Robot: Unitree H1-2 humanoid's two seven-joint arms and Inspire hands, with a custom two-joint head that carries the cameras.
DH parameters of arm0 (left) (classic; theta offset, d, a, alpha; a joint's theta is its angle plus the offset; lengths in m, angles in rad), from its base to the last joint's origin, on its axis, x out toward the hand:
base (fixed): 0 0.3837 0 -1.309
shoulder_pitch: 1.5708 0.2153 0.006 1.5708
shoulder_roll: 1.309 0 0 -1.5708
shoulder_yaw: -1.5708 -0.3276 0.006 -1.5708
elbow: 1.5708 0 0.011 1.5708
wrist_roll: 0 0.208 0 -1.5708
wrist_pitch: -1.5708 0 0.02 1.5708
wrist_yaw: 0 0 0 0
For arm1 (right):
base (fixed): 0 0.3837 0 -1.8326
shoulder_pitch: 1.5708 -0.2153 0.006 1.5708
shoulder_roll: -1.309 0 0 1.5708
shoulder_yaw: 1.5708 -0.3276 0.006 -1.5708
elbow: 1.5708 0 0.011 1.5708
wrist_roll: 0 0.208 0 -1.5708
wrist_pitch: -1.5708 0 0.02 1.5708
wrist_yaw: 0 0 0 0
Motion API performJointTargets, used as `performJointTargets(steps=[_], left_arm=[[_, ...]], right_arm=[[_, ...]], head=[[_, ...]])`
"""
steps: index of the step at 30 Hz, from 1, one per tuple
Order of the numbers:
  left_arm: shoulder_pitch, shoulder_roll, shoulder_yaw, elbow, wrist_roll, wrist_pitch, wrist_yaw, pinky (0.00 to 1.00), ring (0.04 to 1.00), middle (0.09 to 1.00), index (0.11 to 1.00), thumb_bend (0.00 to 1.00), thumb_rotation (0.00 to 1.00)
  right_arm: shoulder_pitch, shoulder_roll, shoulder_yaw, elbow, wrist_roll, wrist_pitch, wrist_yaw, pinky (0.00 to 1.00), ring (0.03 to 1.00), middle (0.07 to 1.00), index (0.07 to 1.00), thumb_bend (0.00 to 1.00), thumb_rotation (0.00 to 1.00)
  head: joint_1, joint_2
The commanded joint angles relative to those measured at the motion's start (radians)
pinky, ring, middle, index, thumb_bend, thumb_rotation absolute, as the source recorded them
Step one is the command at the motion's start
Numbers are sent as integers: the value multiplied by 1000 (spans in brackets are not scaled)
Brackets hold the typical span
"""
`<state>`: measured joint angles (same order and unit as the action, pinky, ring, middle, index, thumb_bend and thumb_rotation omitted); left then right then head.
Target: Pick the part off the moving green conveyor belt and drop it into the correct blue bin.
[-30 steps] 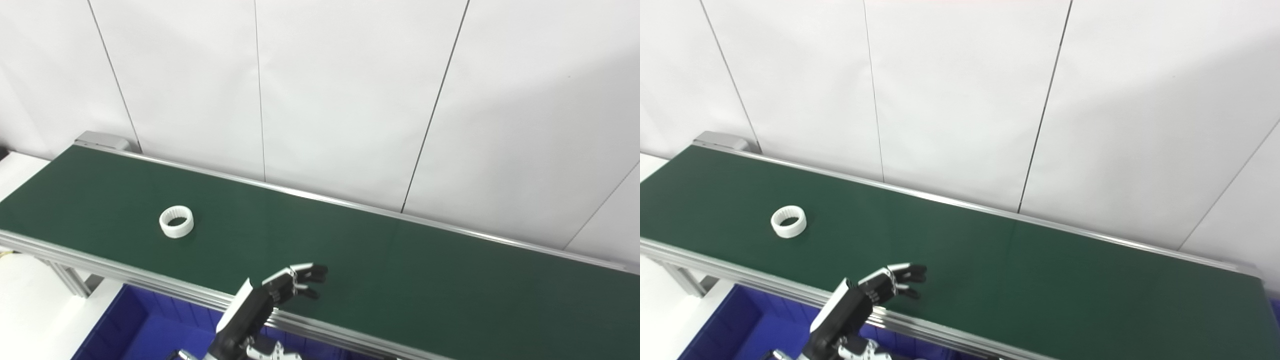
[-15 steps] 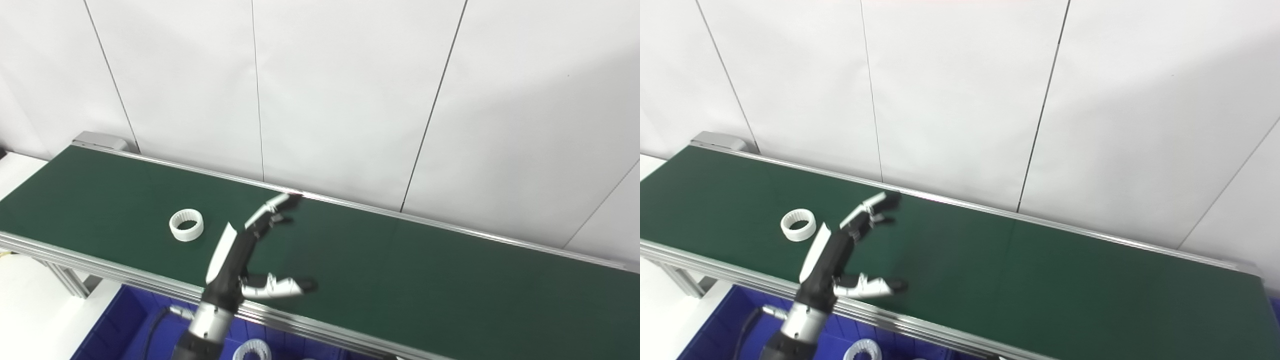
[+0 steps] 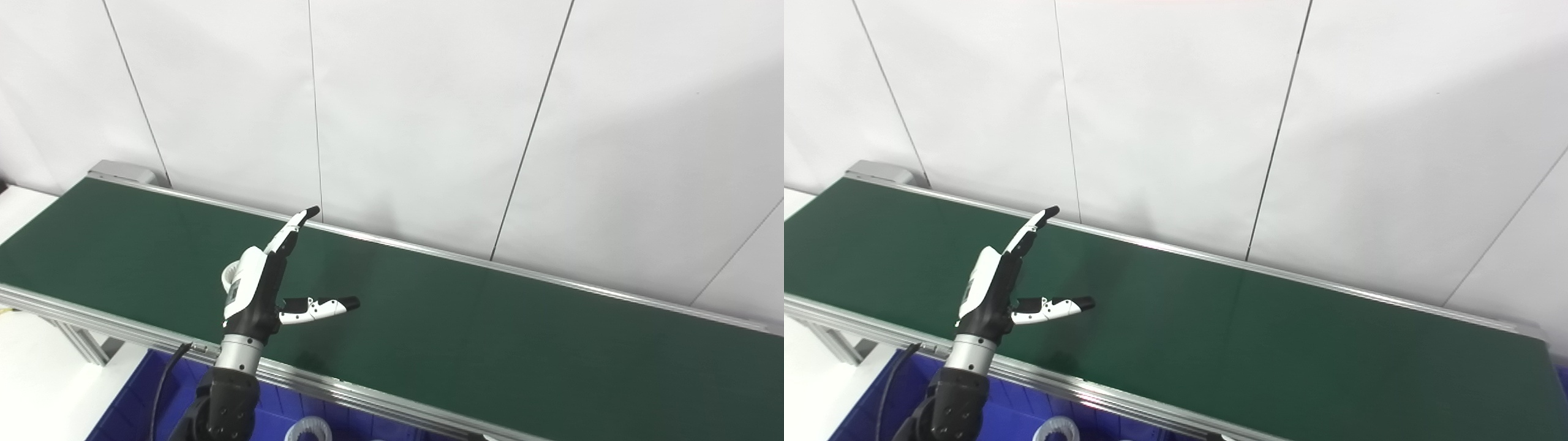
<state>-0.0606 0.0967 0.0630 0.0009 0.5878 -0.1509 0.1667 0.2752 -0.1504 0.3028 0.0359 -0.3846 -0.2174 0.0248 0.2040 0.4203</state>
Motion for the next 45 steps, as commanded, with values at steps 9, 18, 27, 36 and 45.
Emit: performJointTargets(steps=[9,18,27,36,45], left_arm=[[-96,71,-33,137,129,62,131,851,945,968,926,817,266],[-138,98,-65,290,168,123,236,914,952,963,930,843,134],[-187,131,-115,446,190,175,330,917,945,954,918,840,98],[-227,143,-150,551,180,235,381,943,944,953,905,805,63],[-241,143,-155,570,153,261,384,836,902,942,892,721,0]], right_arm=[[-5,2,-8,-13,18,-73,-14,676,795,824,818,999,10],[-6,-3,-8,-6,24,-88,-11,674,790,821,815,1000,25],[-1,-4,-7,-12,29,-85,-9,672,795,824,815,1000,25],[2,-4,-5,-15,31,-84,-7,664,789,822,814,998,28],[7,-3,-5,-18,28,-86,-9,667,791,820,812,993,34]], head=[[3,-1],[3,-2],[2,-5],[-2,-6],[-2,0]])
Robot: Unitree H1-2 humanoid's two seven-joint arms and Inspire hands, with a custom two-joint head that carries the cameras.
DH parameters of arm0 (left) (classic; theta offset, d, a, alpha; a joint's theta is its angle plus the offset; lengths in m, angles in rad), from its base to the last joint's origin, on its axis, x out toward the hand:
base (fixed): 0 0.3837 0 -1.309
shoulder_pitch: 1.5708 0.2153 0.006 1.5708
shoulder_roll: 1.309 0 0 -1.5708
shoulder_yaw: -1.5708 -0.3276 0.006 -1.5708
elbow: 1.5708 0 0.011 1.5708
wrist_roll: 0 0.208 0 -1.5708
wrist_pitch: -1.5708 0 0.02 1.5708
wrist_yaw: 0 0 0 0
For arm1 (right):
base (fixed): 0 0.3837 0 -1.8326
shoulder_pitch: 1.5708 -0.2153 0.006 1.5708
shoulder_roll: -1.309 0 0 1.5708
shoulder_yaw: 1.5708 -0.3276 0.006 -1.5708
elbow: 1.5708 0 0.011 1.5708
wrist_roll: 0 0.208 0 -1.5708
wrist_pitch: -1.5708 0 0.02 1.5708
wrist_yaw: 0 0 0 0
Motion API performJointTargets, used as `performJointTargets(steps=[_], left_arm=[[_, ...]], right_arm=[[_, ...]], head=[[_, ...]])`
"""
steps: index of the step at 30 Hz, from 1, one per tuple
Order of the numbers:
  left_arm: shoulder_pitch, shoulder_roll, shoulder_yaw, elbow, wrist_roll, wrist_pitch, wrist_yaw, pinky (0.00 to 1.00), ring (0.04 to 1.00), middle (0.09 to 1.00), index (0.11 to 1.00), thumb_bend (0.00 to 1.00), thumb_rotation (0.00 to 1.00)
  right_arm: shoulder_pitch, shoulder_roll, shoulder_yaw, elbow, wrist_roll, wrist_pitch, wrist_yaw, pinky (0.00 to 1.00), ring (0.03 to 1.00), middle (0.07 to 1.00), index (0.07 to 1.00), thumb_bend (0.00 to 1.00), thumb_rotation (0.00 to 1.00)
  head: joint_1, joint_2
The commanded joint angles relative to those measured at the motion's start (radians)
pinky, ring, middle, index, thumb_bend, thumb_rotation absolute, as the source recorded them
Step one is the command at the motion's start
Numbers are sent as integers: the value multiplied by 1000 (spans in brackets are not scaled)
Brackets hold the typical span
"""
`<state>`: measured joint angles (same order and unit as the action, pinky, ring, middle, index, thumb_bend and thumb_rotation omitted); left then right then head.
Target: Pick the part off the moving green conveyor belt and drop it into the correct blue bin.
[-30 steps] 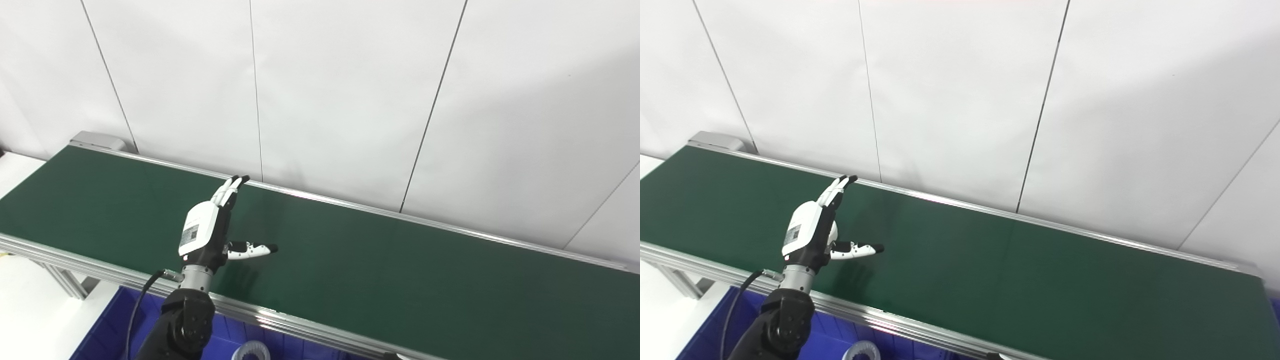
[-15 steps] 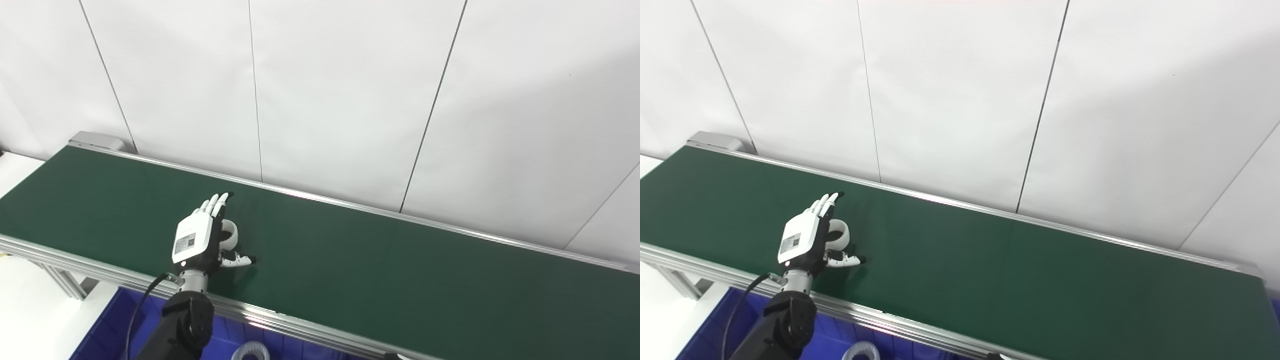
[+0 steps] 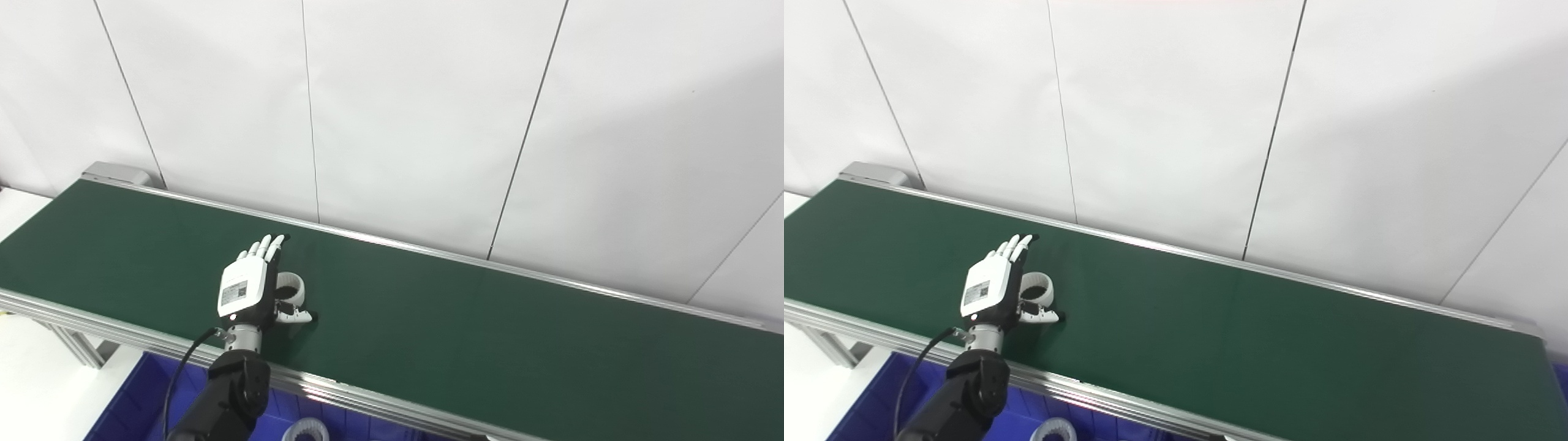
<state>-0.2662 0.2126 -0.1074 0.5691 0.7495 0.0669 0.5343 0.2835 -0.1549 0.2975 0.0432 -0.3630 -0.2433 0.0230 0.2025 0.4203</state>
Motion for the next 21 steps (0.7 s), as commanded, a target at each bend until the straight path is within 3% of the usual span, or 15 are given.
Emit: performJointTargets(steps=[1,4,6,7,10,13,16,21], left_arm=[[-36,27,17,2,-17,44,13,802,886,941,885,699,0],[-38,30,16,3,-53,31,-11,729,832,919,860,669,0],[-36,28,18,-15,-78,42,-40,588,695,815,786,603,0],[-34,27,19,-26,-86,50,-51,452,577,659,727,553,0],[-23,27,8,-75,-75,129,-105,275,463,465,579,503,0],[-17,31,-8,-120,-71,220,-182,224,445,437,516,499,0],[-11,48,-37,-180,-71,312,-303,225,371,447,535,494,0],[-12,75,-67,-241,-65,400,-482,185,413,487,487,502,0]], right_arm=[[-1,1,0,-27,7,-59,-7,668,792,820,812,990,34],[-3,1,0,-22,11,-72,-9,663,789,817,811,992,29],[-4,1,-1,-20,14,-75,-8,654,783,817,810,994,31],[-4,2,-1,-20,15,-75,-7,657,784,817,810,995,27],[-3,4,-3,-21,15,-74,-7,655,784,816,809,996,29],[-4,6,-3,-16,7,-83,-13,657,783,815,806,997,39],[-1,7,-4,-27,10,-67,-7,660,788,819,810,996,34],[-2,8,-4,-26,9,-73,-8,665,793,822,811,988,25]], head=[[-1,0],[-1,2],[1,2],[1,2],[2,4],[2,5],[4,6],[1,5]])
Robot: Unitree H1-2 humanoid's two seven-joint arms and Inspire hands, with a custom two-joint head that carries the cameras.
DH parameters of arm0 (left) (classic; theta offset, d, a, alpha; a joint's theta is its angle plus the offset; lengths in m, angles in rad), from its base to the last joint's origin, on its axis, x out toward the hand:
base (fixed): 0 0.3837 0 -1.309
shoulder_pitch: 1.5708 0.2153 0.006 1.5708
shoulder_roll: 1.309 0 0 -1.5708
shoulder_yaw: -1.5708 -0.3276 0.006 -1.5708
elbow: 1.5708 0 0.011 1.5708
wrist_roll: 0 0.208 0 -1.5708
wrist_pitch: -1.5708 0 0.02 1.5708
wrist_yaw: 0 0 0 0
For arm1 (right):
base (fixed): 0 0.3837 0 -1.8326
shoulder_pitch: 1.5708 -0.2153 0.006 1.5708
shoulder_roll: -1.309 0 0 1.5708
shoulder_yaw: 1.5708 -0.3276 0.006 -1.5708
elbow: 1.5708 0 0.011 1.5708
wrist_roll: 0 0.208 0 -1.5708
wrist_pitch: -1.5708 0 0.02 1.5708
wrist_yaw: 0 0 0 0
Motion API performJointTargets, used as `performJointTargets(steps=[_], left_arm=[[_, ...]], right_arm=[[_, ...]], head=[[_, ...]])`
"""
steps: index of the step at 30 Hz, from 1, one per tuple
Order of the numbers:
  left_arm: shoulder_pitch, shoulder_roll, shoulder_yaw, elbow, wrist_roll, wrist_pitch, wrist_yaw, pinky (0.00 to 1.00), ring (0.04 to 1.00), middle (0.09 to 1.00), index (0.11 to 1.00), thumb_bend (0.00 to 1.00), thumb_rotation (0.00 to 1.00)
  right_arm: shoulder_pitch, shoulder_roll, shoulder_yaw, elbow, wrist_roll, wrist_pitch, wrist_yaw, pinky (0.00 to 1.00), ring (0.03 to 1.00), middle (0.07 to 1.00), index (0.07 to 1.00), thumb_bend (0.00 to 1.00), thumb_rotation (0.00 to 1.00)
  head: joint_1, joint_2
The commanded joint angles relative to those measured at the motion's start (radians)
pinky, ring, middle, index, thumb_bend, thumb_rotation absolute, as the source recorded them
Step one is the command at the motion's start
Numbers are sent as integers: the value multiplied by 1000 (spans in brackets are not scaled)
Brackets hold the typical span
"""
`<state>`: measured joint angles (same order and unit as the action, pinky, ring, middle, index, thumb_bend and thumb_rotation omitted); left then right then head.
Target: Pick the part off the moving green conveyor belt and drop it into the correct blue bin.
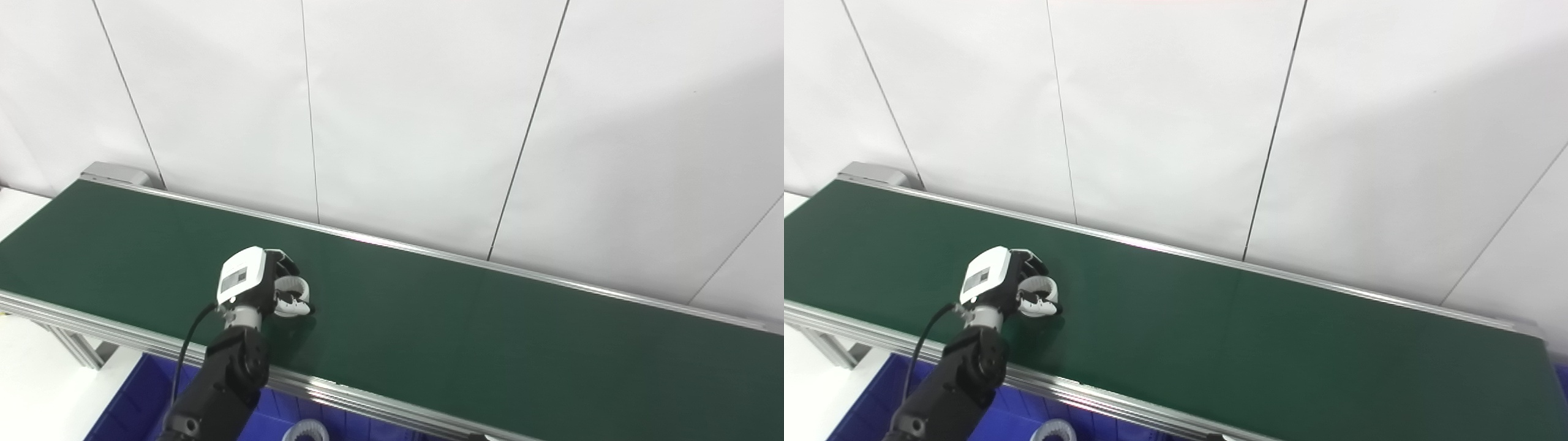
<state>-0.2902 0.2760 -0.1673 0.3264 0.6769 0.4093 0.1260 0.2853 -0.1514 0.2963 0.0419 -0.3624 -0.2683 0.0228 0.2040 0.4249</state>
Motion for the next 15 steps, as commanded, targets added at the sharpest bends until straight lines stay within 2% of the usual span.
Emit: performJointTargets(steps=[1,6,7,11,15], left_arm=[[12,10,-1,-1,11,59,-89,180,413,488,487,502,0],[18,-3,21,-21,17,60,-118,192,407,492,486,502,0],[20,-2,20,-28,14,60,-116,200,376,458,511,496,0],[42,-9,32,-66,-8,28,-57,202,356,434,524,493,0],[92,-28,56,-178,-25,-18,6,215,351,443,536,491,0]], right_arm=[[-5,5,-3,-23,8,-50,-9,667,792,821,810,988,25],[-4,7,-4,-23,9,-49,-10,669,793,821,811,987,36],[-4,7,-4,-23,7,-49,-11,668,794,822,813,989,32],[-3,6,-3,-28,6,-51,-9,665,790,820,811,989,25],[3,6,-3,-44,11,-33,-2,664,792,824,816,989,14]], head=[[-1,0],[0,0],[0,0],[-1,4],[-6,14]])
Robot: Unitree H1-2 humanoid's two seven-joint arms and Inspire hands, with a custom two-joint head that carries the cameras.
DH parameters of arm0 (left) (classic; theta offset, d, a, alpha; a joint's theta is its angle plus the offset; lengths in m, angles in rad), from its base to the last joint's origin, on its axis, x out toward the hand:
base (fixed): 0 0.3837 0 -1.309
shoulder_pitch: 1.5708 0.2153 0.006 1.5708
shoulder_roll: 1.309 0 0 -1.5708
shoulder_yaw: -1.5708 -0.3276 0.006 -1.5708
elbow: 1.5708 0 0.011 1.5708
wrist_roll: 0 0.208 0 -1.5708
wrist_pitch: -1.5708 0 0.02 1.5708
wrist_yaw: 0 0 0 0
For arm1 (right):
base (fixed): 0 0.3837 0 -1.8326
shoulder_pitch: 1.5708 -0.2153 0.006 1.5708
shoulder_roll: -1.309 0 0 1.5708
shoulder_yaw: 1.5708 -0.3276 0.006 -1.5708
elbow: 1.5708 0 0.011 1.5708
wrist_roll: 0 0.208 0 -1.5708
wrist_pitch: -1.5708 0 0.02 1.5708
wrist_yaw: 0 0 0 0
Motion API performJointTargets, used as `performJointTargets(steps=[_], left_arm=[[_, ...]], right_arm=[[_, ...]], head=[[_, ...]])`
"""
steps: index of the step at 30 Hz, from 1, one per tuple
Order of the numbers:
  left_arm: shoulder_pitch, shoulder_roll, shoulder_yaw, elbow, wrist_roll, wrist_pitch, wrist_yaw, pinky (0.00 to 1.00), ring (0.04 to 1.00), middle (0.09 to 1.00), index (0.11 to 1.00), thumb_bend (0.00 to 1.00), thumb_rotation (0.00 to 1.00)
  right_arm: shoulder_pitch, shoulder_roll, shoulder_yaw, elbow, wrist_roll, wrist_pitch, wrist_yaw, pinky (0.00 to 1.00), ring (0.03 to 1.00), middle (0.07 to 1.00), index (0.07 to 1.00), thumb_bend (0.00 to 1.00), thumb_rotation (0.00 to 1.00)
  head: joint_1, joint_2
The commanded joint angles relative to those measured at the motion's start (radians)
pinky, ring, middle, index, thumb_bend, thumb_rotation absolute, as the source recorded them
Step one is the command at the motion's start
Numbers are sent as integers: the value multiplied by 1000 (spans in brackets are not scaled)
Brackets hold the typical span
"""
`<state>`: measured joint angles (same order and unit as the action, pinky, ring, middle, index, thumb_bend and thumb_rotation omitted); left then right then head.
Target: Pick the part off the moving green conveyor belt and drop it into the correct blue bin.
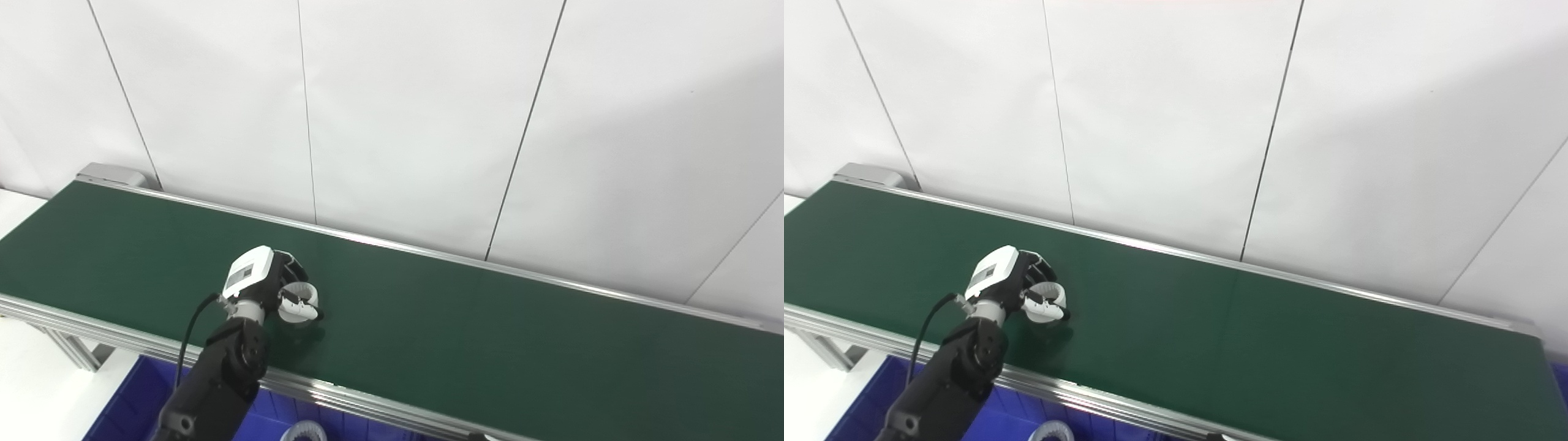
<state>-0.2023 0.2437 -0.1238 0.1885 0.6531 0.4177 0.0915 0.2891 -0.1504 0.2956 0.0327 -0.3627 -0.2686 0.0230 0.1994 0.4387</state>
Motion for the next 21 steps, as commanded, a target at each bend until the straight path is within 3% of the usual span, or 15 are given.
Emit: performJointTargets(steps=[1,4,11,16,21], left_arm=[[27,-6,22,-92,-9,-46,61,210,346,443,538,489,0],[93,-27,43,-225,-31,-130,119,182,339,434,531,487,0],[217,-53,55,-406,-59,-259,153,186,359,441,513,492,0],[308,-60,60,-443,-105,-383,161,189,362,440,509,493,0],[371,-56,55,-430,-102,-464,160,244,377,462,511,494,0]], right_arm=[[1,5,-2,-38,9,-32,-2,663,794,826,816,985,18],[5,5,-1,-49,8,-27,0,667,796,829,818,979,29],[20,8,0,-82,9,-4,10,695,811,837,828,980,21],[27,8,-1,-104,16,-13,13,693,803,834,829,990,48],[33,10,0,-136,-8,11,18,690,806,840,830,995,36]], head=[[-7,8],[-12,18],[-38,55],[-60,96],[-77,134]])
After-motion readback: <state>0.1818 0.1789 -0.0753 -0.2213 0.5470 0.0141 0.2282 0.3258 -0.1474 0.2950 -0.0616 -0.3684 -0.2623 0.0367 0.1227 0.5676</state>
